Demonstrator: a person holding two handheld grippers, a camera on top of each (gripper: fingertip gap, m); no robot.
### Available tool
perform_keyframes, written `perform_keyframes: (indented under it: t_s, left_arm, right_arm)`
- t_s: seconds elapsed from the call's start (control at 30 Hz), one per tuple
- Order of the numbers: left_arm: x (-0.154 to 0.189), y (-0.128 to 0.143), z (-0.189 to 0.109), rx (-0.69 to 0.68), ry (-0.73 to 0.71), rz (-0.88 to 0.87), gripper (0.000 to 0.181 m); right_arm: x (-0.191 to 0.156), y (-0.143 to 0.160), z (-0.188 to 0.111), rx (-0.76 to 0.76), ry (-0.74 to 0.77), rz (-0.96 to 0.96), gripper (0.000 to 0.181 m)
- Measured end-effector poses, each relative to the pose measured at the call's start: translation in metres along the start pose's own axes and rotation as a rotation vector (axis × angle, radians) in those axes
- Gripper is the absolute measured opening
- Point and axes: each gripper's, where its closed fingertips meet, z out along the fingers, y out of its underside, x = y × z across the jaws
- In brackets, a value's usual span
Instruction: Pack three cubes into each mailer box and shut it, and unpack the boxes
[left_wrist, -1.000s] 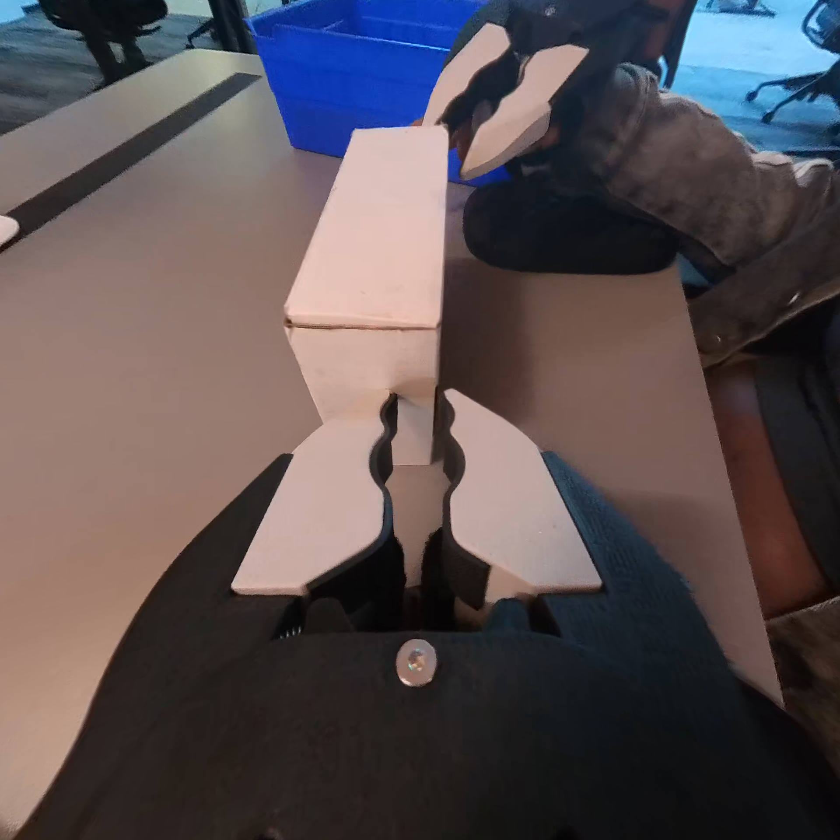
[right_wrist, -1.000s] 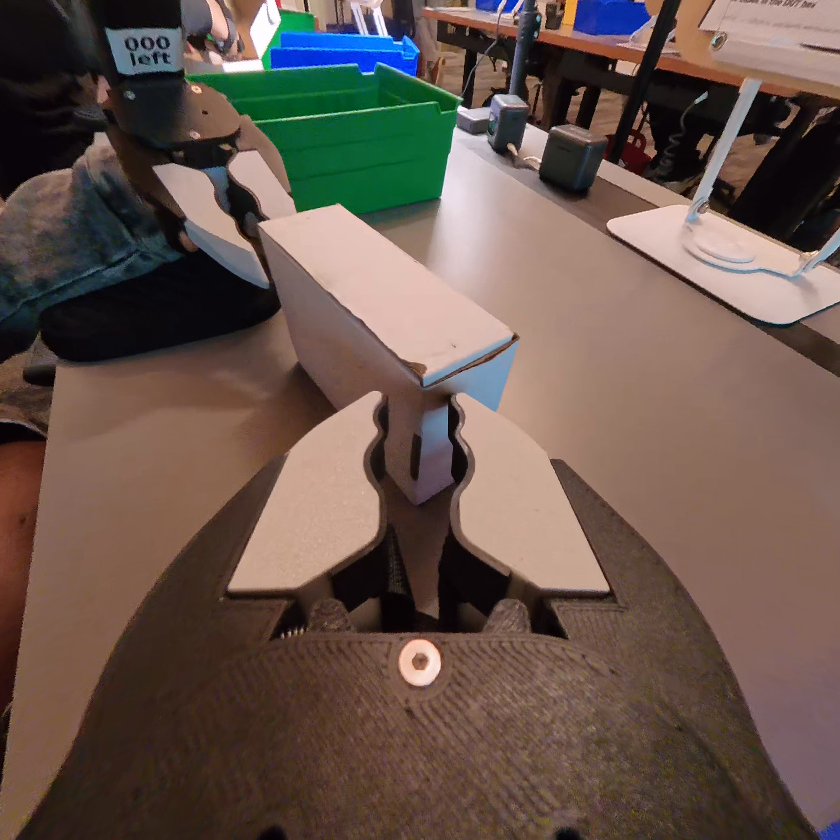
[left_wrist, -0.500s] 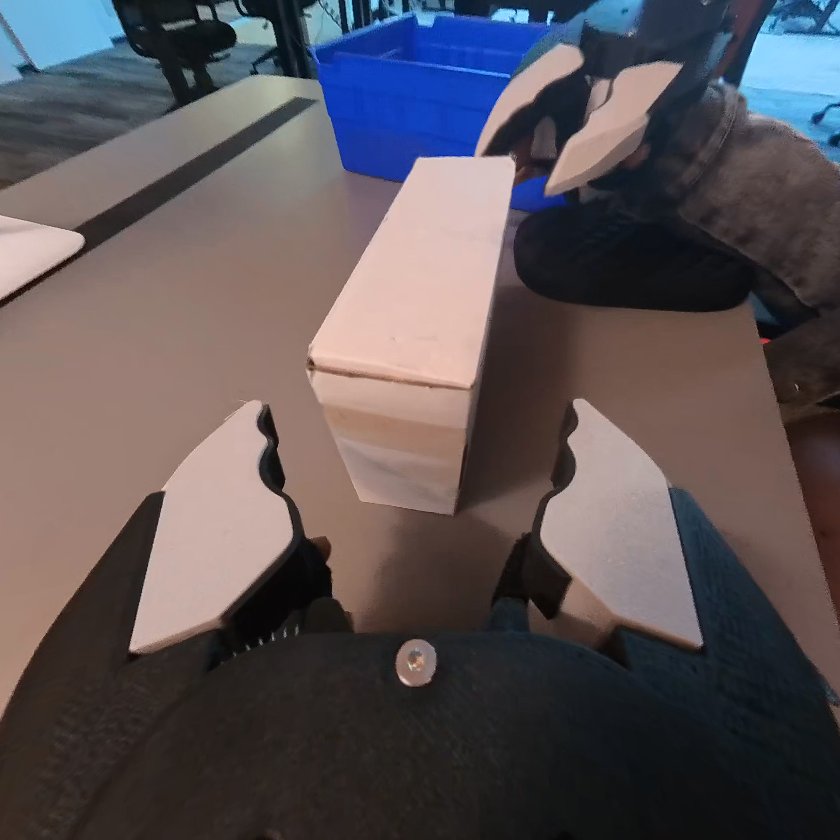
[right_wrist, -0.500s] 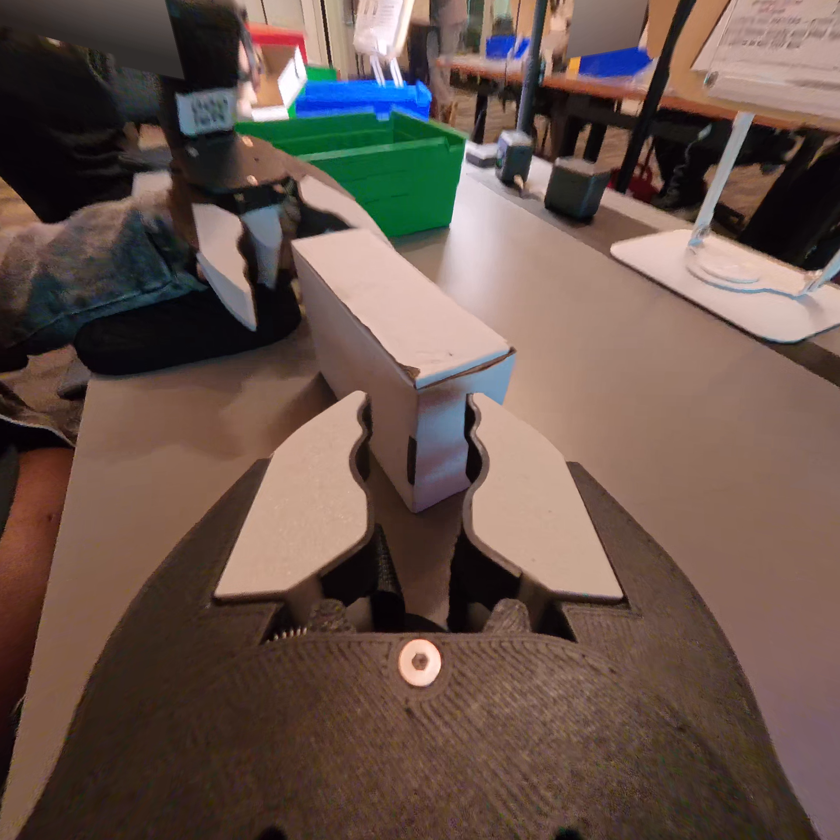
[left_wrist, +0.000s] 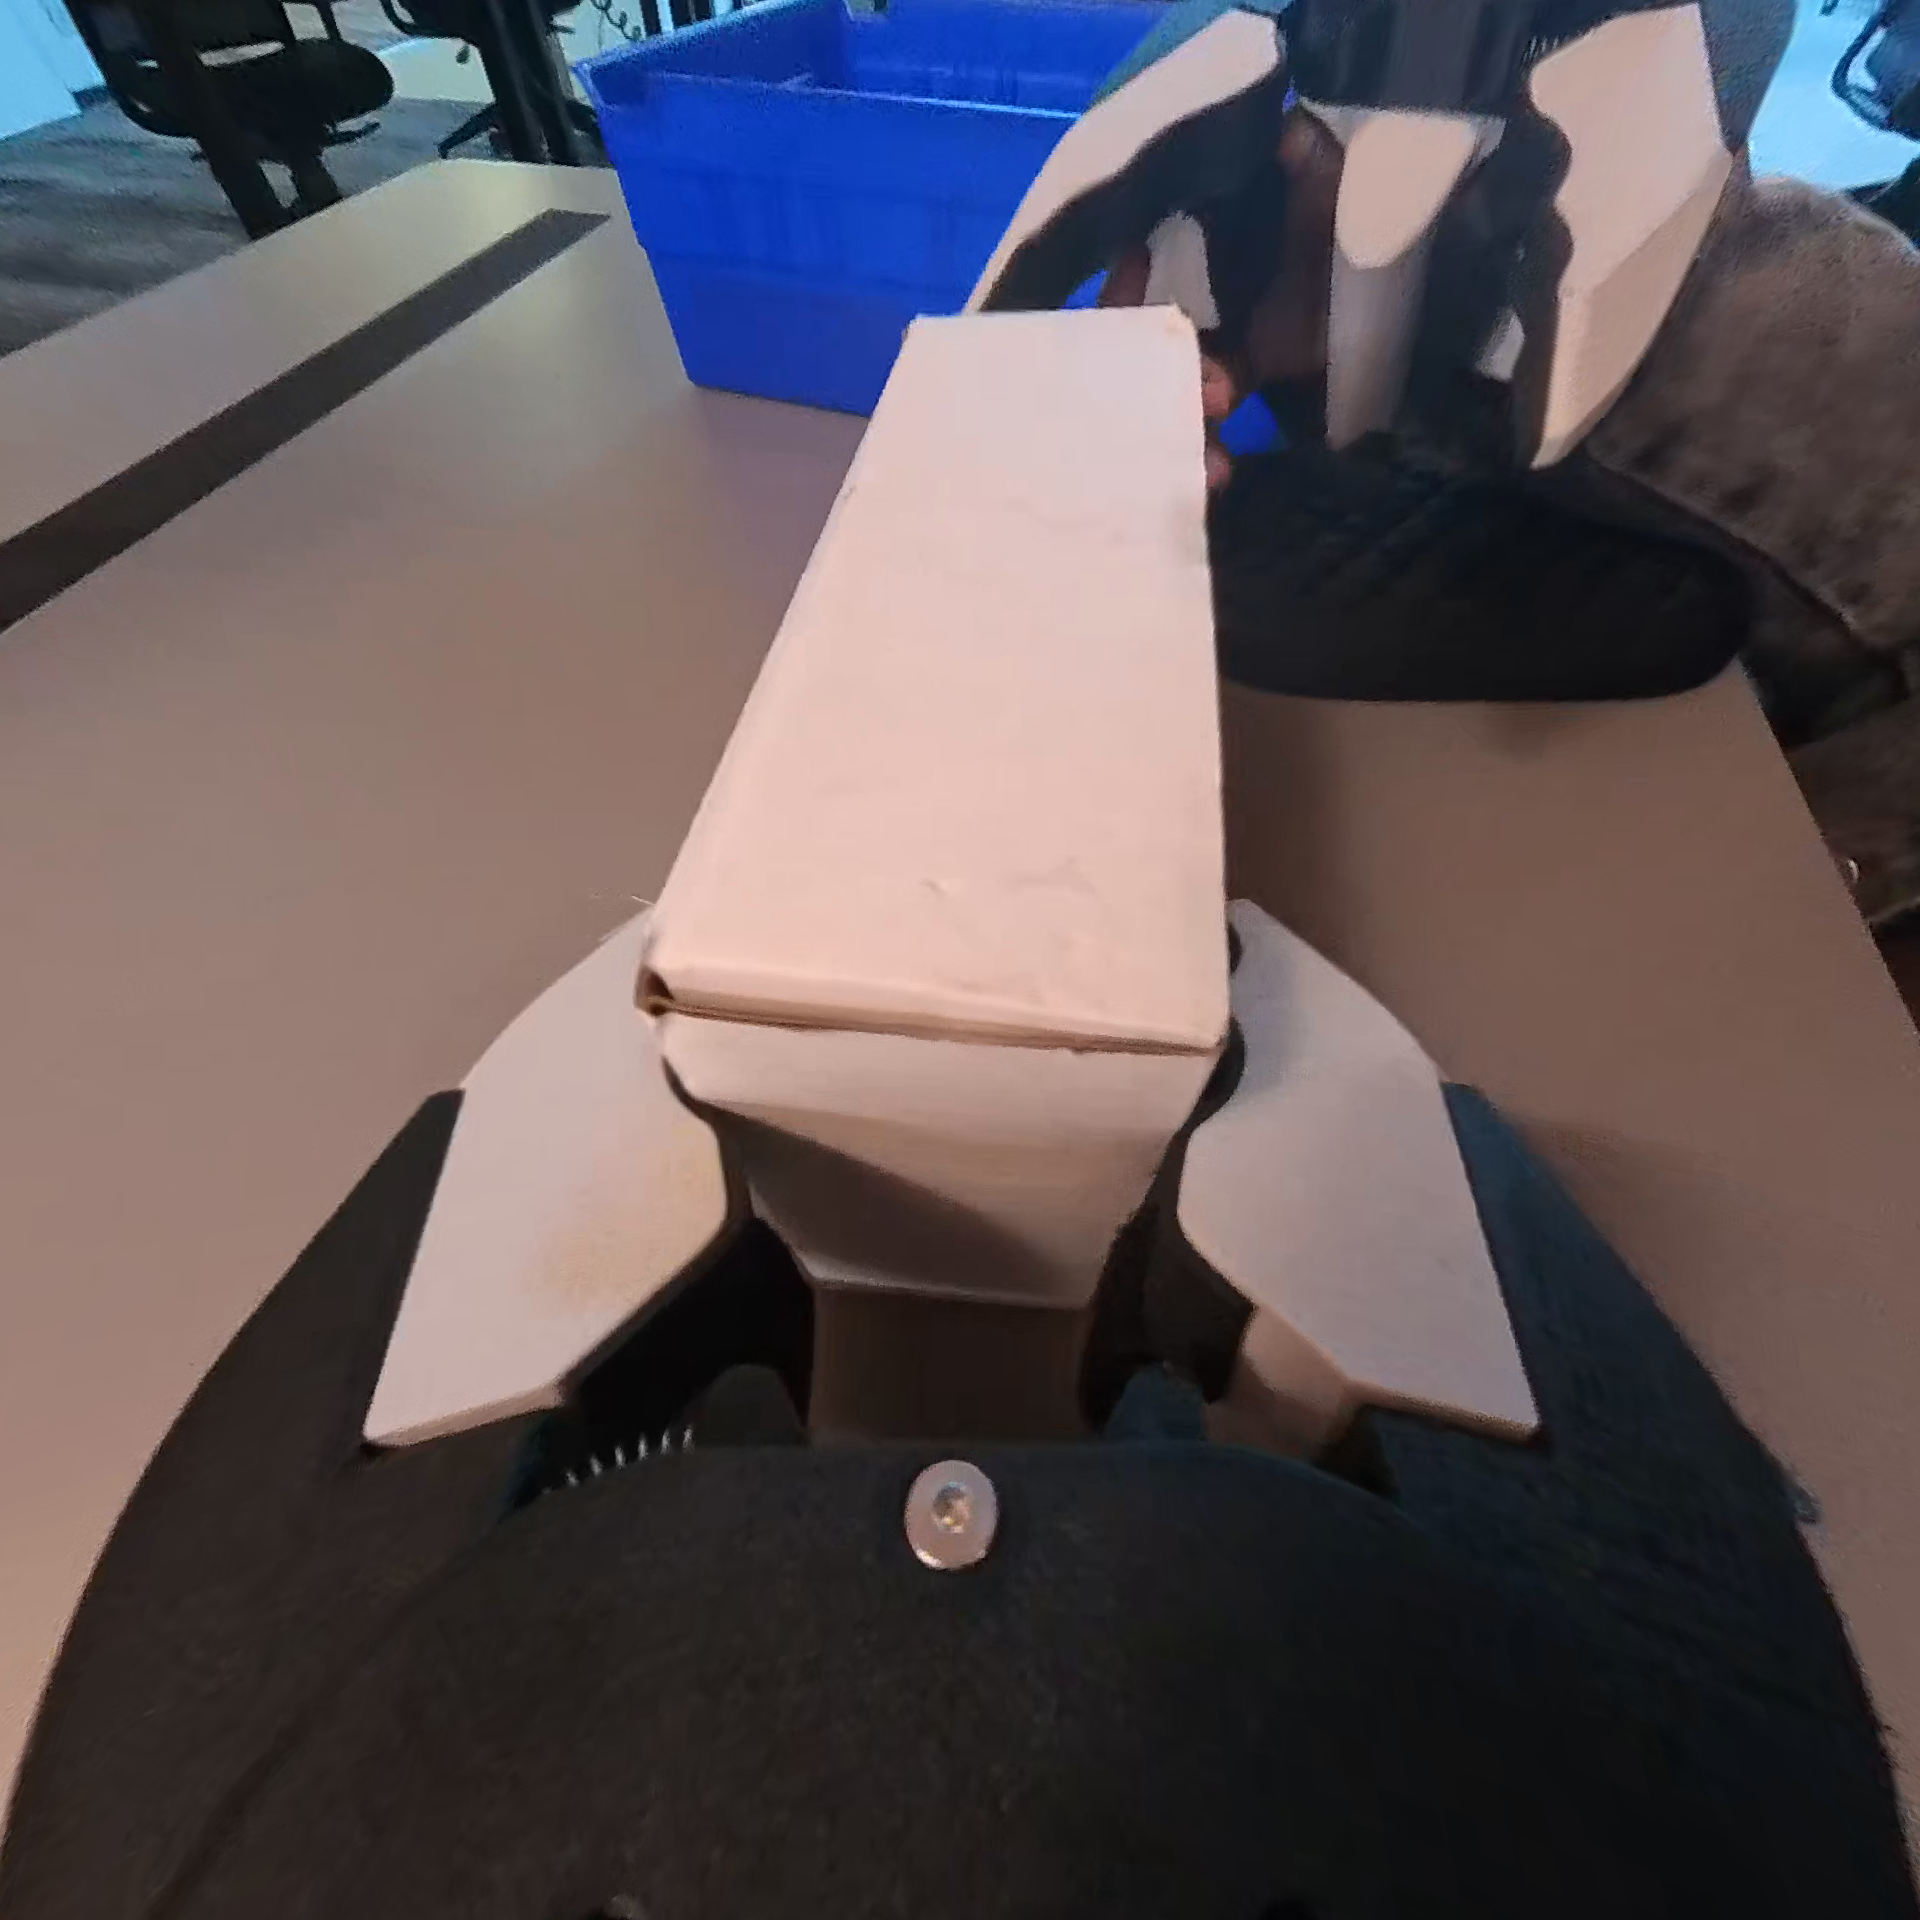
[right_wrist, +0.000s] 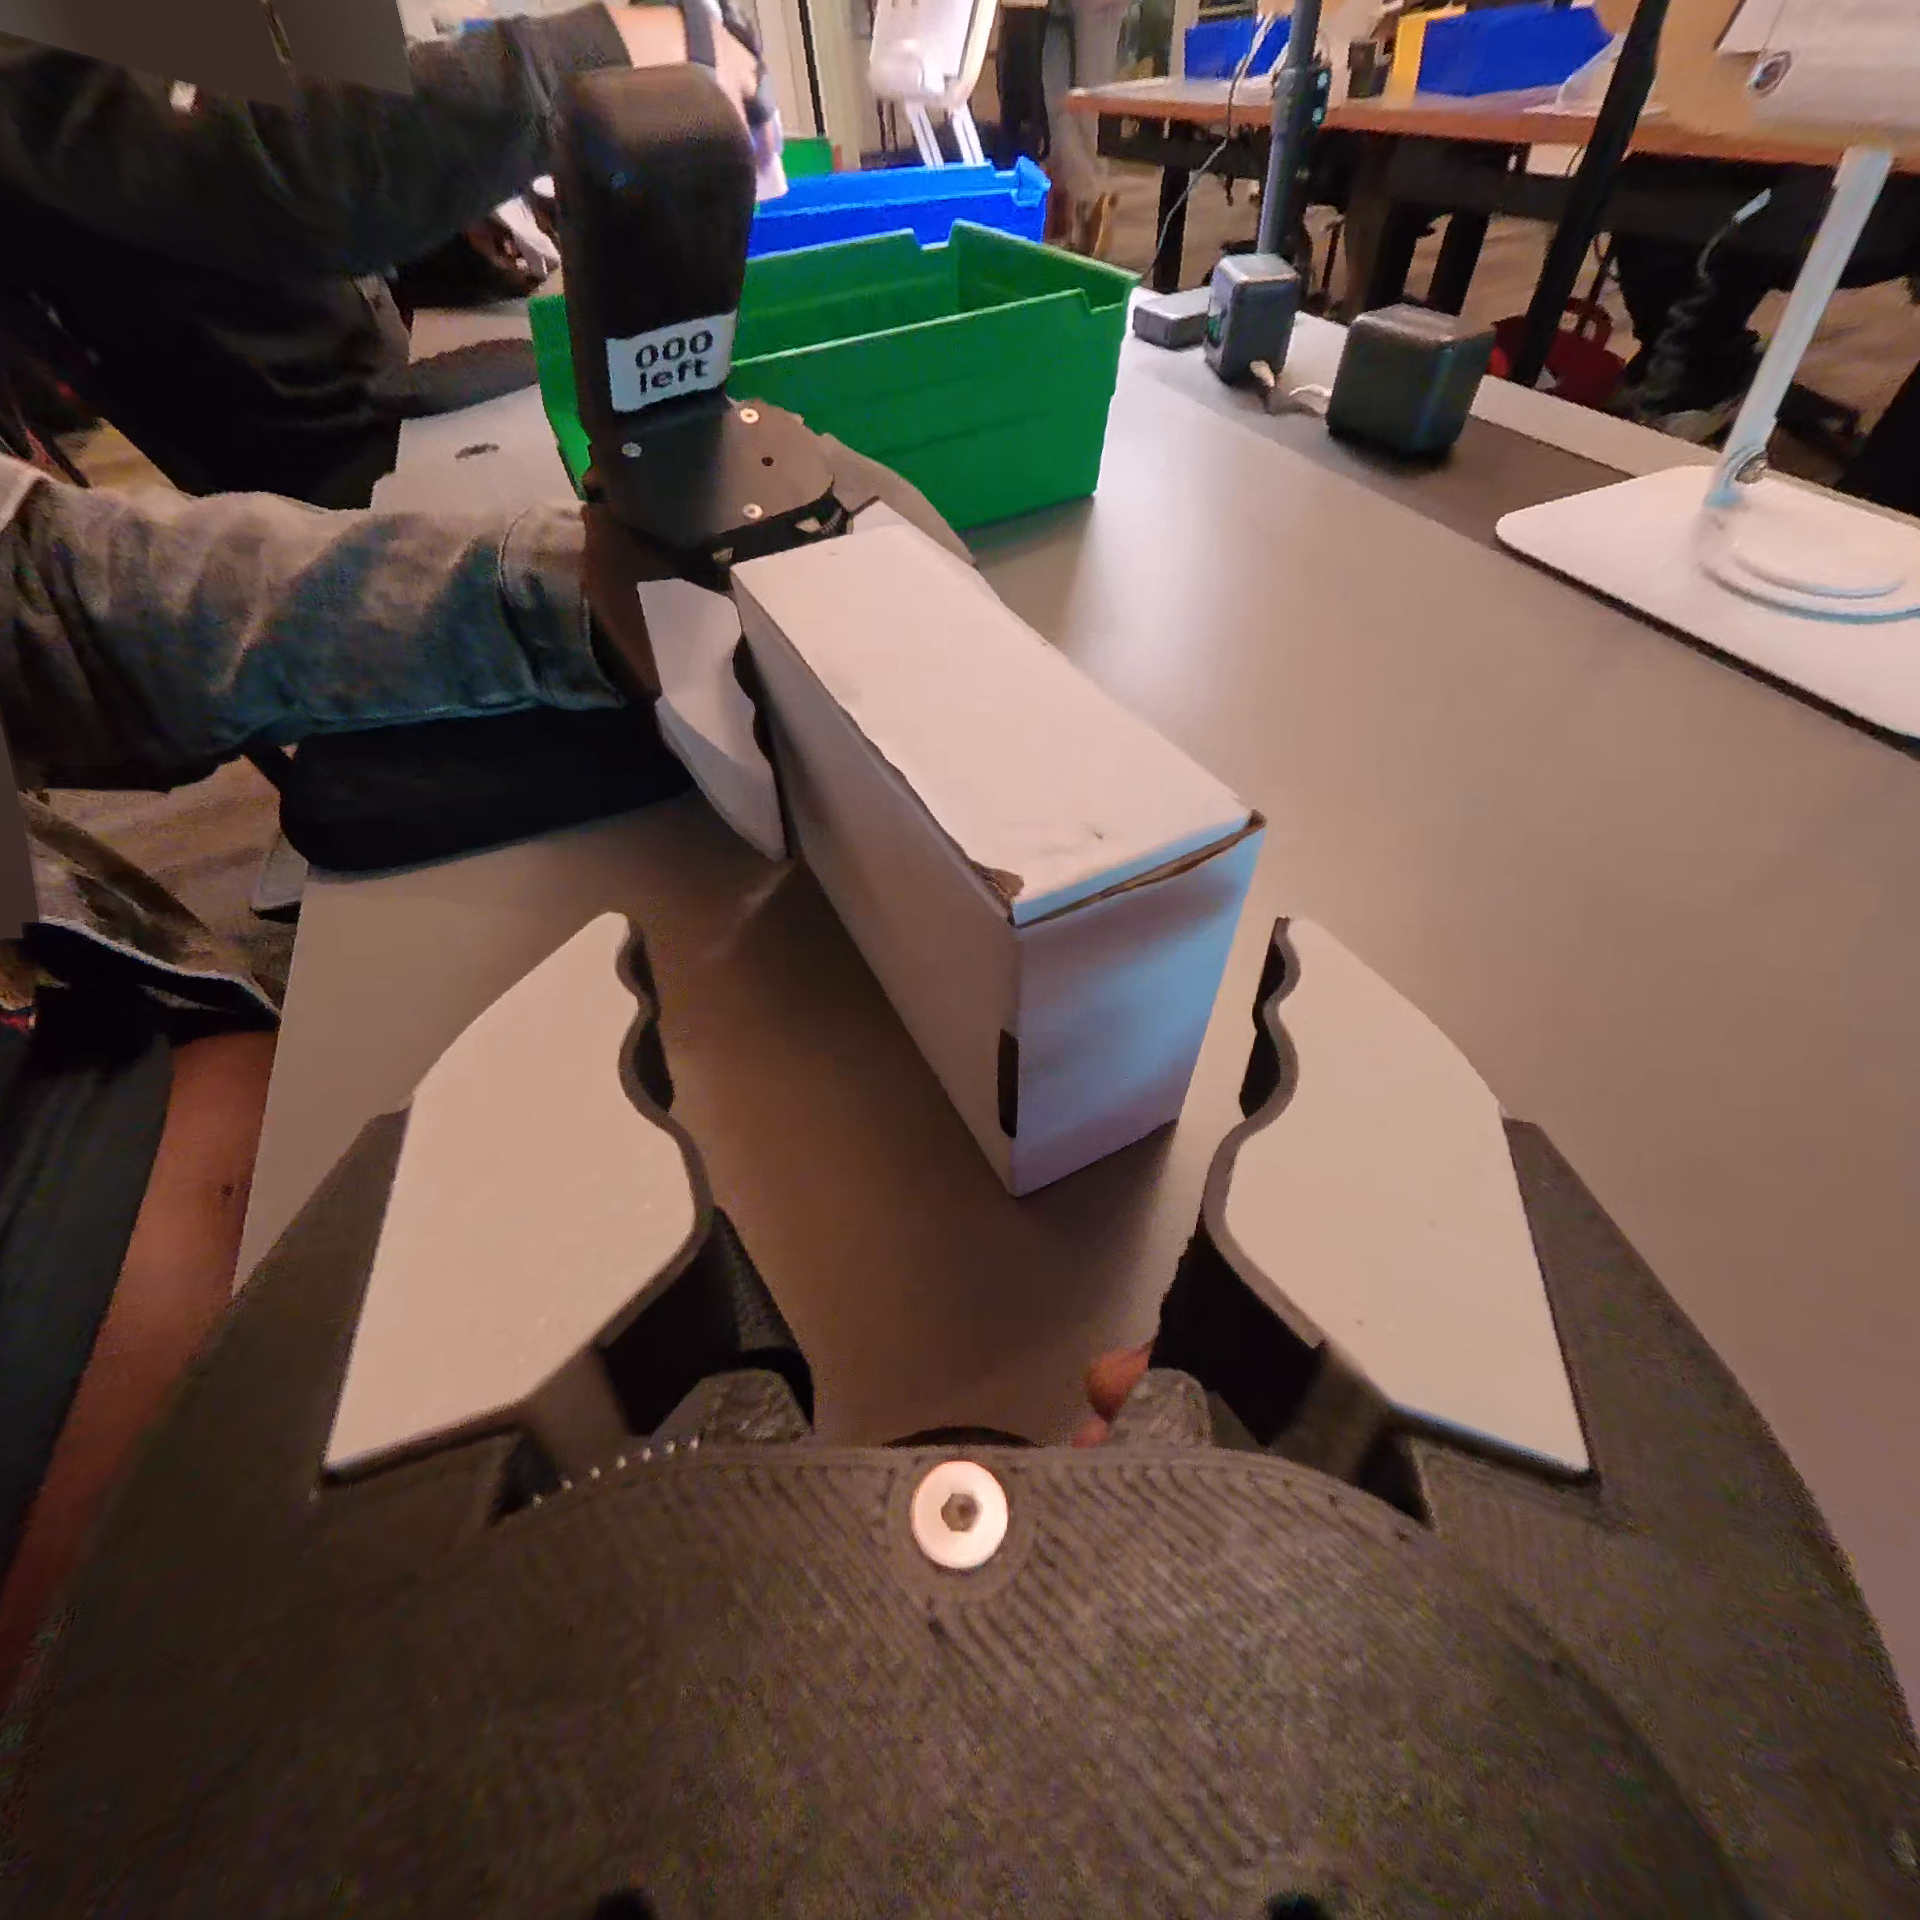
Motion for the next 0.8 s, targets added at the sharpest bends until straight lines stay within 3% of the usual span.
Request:
perform_keyframes:
  t_s: [0.1,0.17,0.23,0.37,0.47,0.6,0.8]
  left_arm:
    - [0.004,0.001,-0.001,-0.003,0.033,0.012,0.083]
    - [0.006,0.002,-0.002,-0.006,0.05,0.023,0.08]
    - [0.008,0.002,-0.003,-0.006,0.075,0.031,0.079]
    - [0.012,0.003,-0.005,-0.008,0.12,0.047,0.078]
    - [0.012,0.003,-0.006,-0.008,0.131,0.052,0.078]
    - [0.013,0.003,-0.006,-0.009,0.14,0.054,0.078]
    - [0.014,0.004,-0.006,-0.011,0.159,0.063,0.077]
  right_arm:
    - [0.002,-0.004,0.0,-0.034,0.019,-0.037,0.11]
    - [0.007,-0.016,-0.004,-0.035,0.05,-0.103,0.097]
    - [0.006,-0.03,-0.008,-0.024,0.05,-0.195,0.073]
    - [-0.006,-0.042,-0.004,-0.09,0.012,-0.428,0.055]
    - [-0.012,-0.035,0.009,-0.189,0.04,-0.64,0.048]
    - [-0.014,-0.033,0.021,-0.243,0.19,-0.947,0.041]
    - [-0.019,-0.037,0.021,-0.281,0.315,-1.157,0.042]
